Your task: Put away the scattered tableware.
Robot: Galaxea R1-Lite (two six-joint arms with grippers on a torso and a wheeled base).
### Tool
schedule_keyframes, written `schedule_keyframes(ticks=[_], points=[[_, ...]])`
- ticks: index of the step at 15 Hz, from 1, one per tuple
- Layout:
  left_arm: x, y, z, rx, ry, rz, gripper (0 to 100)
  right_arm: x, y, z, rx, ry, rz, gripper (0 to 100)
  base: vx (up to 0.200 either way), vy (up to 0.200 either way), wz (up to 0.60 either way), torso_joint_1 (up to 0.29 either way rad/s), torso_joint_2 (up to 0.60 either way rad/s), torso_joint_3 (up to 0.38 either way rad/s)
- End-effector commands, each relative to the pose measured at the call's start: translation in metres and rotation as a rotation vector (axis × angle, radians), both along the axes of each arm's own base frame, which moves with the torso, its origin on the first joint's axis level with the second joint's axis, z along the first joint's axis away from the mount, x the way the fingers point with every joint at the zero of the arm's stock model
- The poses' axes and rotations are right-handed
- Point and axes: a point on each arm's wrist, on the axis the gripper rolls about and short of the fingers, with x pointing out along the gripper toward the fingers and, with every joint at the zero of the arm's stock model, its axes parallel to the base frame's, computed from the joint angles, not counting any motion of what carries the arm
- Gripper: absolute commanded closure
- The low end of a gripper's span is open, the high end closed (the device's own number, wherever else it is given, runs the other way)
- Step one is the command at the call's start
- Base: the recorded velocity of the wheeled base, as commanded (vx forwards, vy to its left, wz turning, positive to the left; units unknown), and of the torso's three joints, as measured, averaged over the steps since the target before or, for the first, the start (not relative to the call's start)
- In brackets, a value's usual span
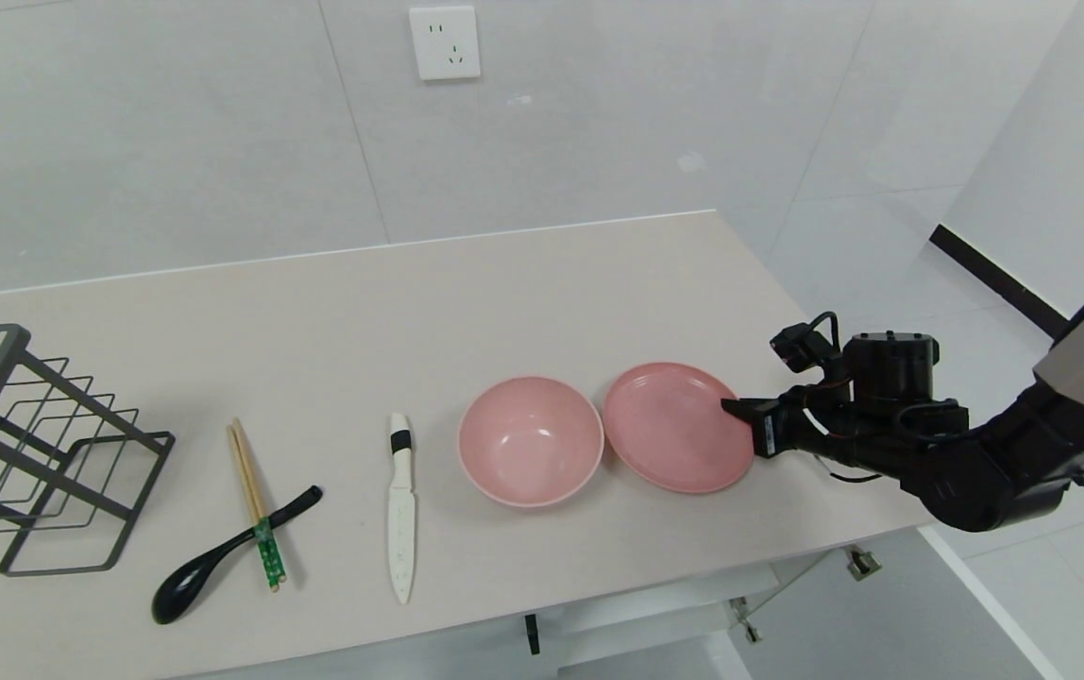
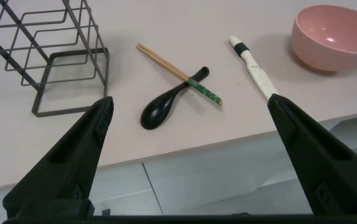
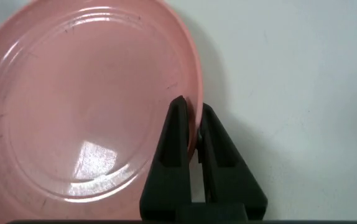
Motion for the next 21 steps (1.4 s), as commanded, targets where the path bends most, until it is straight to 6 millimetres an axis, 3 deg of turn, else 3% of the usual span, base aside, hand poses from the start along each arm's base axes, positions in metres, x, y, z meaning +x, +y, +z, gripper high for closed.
schedule_keyframes(ticks=[1,5,6,7,9,11,13,15,17,19,21], points=[[0.0,0.0,0.0,0.001,0.001,0.0,0,-0.006,0.002,0.02,0.023,-0.094,0.008,100,0.0,0.0,0.0,0.0,0.0,0.0],[0.0,-0.001,0.0,0.018,-0.001,-0.042,0,-0.04,-0.007,0.077,0.052,-0.239,0.002,100,0.0,0.0,0.0,0.0,0.0,0.0],[0.0,-0.001,0.001,0.047,-0.009,-0.065,0,-0.055,-0.01,0.085,0.053,-0.252,0.003,100,0.0,0.0,0.0,0.0,0.0,0.0],[0.0,-0.001,0.001,0.049,-0.01,-0.067,0,-0.056,-0.01,0.085,0.053,-0.252,0.003,100,0.0,0.0,0.0,0.0,0.0,0.0],[0.0,-0.002,0.002,0.075,-0.022,-0.082,0,-0.094,-0.018,0.108,0.061,-0.312,0.004,100,0.0,0.0,0.0,0.0,0.0,0.0],[0.0,-0.002,0.003,0.084,-0.041,-0.085,0,-0.11,-0.021,0.117,0.067,-0.346,0.006,100,0.0,0.0,0.0,0.0,0.0,0.0],[-0.002,-0.002,0.021,0.103,-0.218,-0.075,0,-0.13,-0.024,0.131,0.079,-0.4,0.012,100,0.0,0.0,0.0,0.0,0.0,0.0],[-0.004,-0.002,0.026,0.101,-0.239,-0.102,0,-0.138,-0.025,0.139,0.086,-0.436,0.012,100,0.0,0.0,0.0,0.0,0.0,0.0],[-0.005,-0.004,0.053,0.105,-0.242,-0.187,0,-0.145,-0.026,0.147,0.092,-0.472,0.014,100,0.0,0.0,0.0,0.0,0.0,0.0],[0.001,-0.005,0.076,0.118,-0.222,-0.231,0,-0.15,-0.027,0.152,0.097,-0.496,0.014,100,0.0,0.0,0.0,0.0,0.0,0.0],[0.025,-0.008,0.1,0.111,-0.119,-0.372,0,-0.158,-0.029,0.162,0.104,-0.547,0.014,100,0.0,0.0,0.0,0.0,0.0,0.0]])
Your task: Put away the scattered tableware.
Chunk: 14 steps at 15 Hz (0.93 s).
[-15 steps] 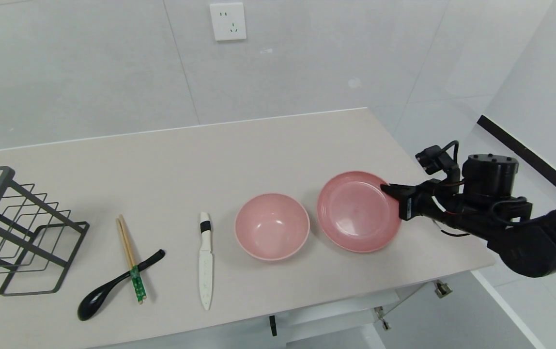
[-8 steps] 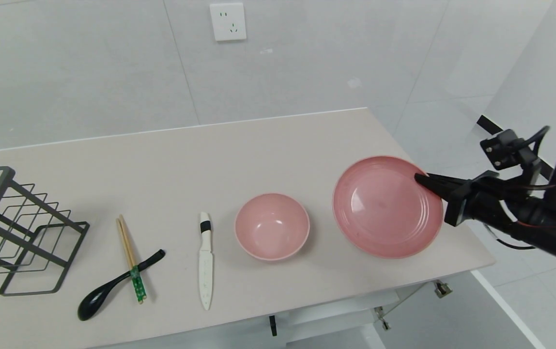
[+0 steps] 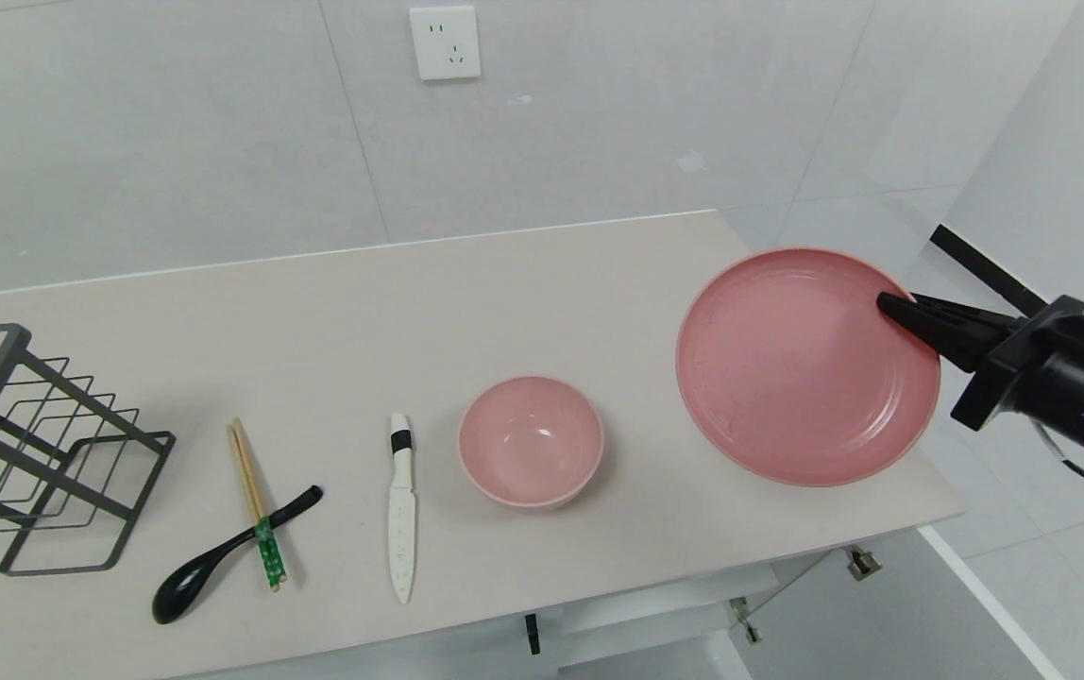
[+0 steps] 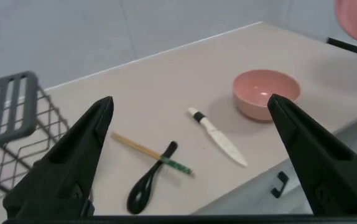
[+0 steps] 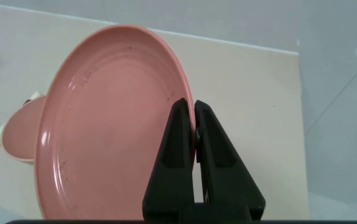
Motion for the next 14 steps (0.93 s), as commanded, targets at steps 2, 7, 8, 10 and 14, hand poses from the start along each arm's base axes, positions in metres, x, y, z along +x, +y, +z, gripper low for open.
schedule_keyframes(ticks=[2,7,8,10,14], points=[[0.041,-0.003,0.035,0.019,0.175,-0.122,0,-0.015,-0.004,0.015,0.013,-0.074,-0.002,100,0.0,0.0,0.0,0.0,0.0,0.0],[0.098,-0.013,0.053,0.032,0.267,-0.277,0,-0.036,-0.007,0.027,0.001,-0.161,0.003,100,0.0,0.0,0.0,0.0,0.0,0.0],[0.11,-0.016,0.055,0.036,0.265,-0.295,0,-0.037,-0.008,0.028,0.001,-0.17,0.004,100,0.0,0.0,0.0,0.0,0.0,0.0],[0.137,-0.023,0.054,0.03,0.314,-0.323,0,-0.04,-0.008,0.03,0.004,-0.185,0.004,100,0.0,0.0,0.0,0.0,0.0,0.0],[0.185,-0.037,0.045,0.036,0.412,-0.35,0,-0.044,-0.009,0.024,0.006,-0.207,0.014,100,0.0,0.0,0.0,0.0,0.0,0.0]])
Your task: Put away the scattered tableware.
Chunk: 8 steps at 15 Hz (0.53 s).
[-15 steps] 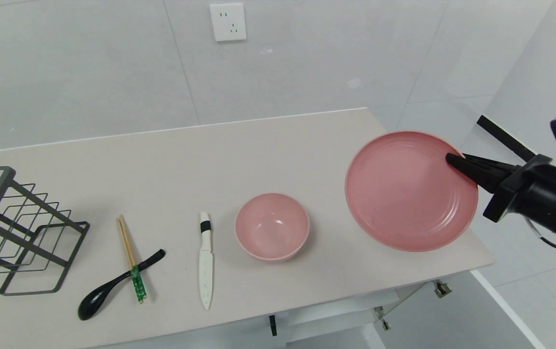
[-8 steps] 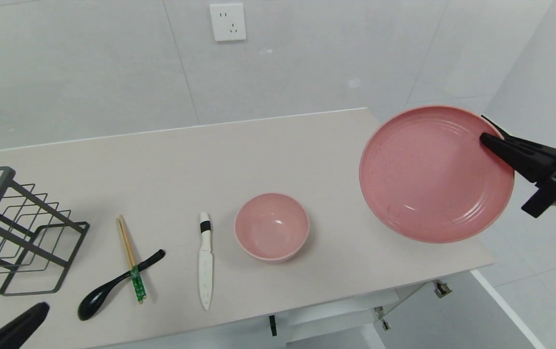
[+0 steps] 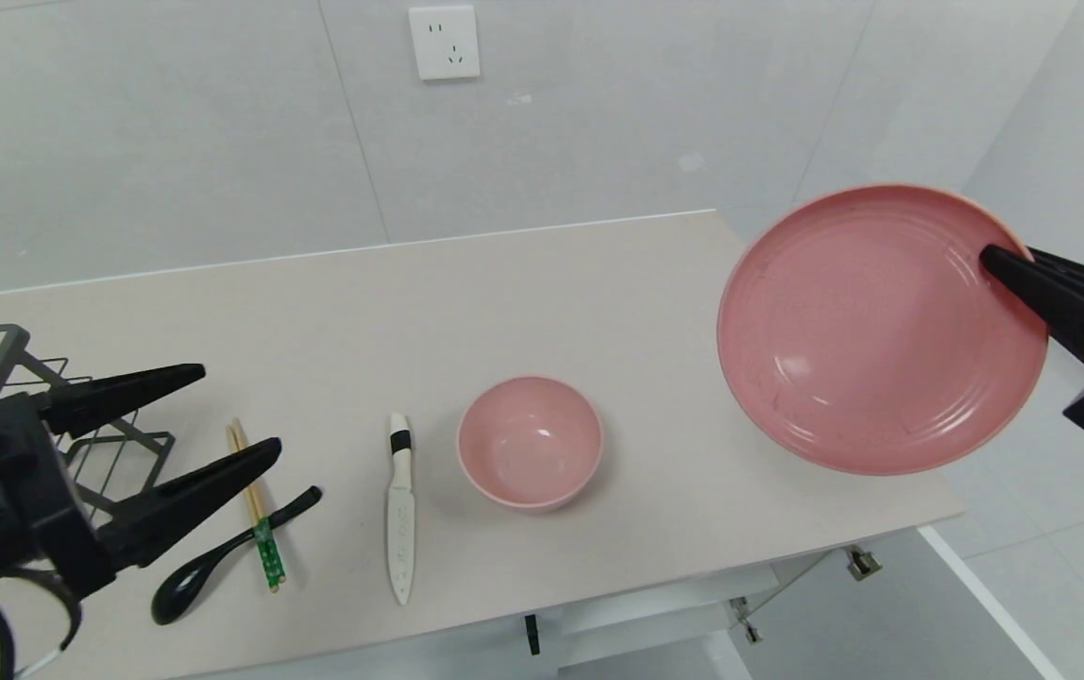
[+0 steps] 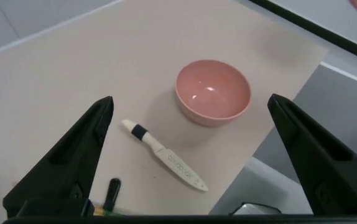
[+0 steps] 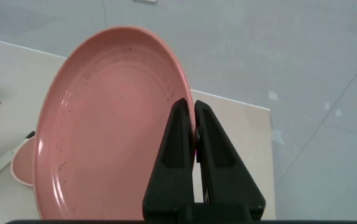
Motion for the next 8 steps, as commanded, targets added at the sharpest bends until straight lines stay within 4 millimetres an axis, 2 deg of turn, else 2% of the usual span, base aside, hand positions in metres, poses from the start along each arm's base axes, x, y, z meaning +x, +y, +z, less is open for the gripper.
schedule_keyframes(ticks=[1,6,8], points=[[0.038,-0.016,-0.013,0.023,0.121,-0.044,0,-0.002,0.0,-0.005,-0.007,0.012,0.016,100,0.0,0.0,0.0,0.0,0.0,0.0],[0.083,-0.031,-0.031,0.002,0.273,-0.037,0,-0.002,0.0,-0.012,-0.036,0.023,0.008,100,0.0,0.0,0.0,0.0,0.0,0.0],[0.089,-0.044,-0.038,0.026,0.302,-0.022,0,-0.002,0.0,-0.011,-0.039,0.014,0.007,100,0.0,0.0,0.0,0.0,0.0,0.0]])
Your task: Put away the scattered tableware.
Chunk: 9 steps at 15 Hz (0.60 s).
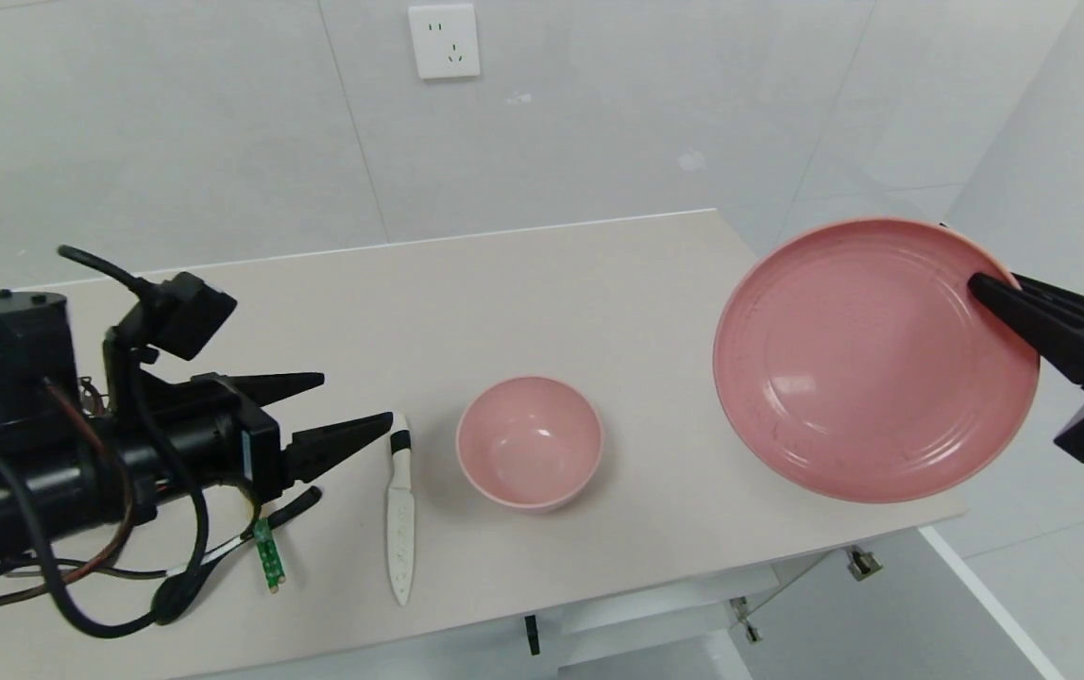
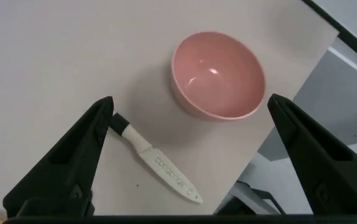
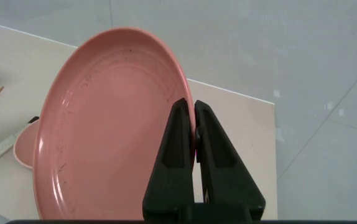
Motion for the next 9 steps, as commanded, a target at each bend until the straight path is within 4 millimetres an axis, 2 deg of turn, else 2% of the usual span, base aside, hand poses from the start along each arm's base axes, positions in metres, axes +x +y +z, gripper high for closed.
schedule_keyframes(ticks=[1,3,6,9], points=[[0.013,-0.018,-0.015,0.027,0.069,-0.017,0,0.001,0.0,0.0,-0.001,0.002,0.0,100,0.0,0.0,0.0,0.0,0.0,0.0],[0.015,-0.026,-0.016,0.025,0.08,-0.02,0,0.0,0.0,-0.001,-0.002,0.005,0.0,100,0.0,0.0,0.0,0.0,0.0,0.0],[0.035,-0.036,-0.014,0.039,0.071,0.049,0,-0.001,-0.001,0.0,-0.002,-0.002,-0.005,100,0.0,0.0,0.0,0.0,0.0,0.0],[0.05,-0.044,-0.023,0.052,0.084,0.047,0,-0.001,-0.001,0.001,-0.001,-0.005,-0.003,100,0.0,0.0,0.0,0.0,0.0,0.0]])
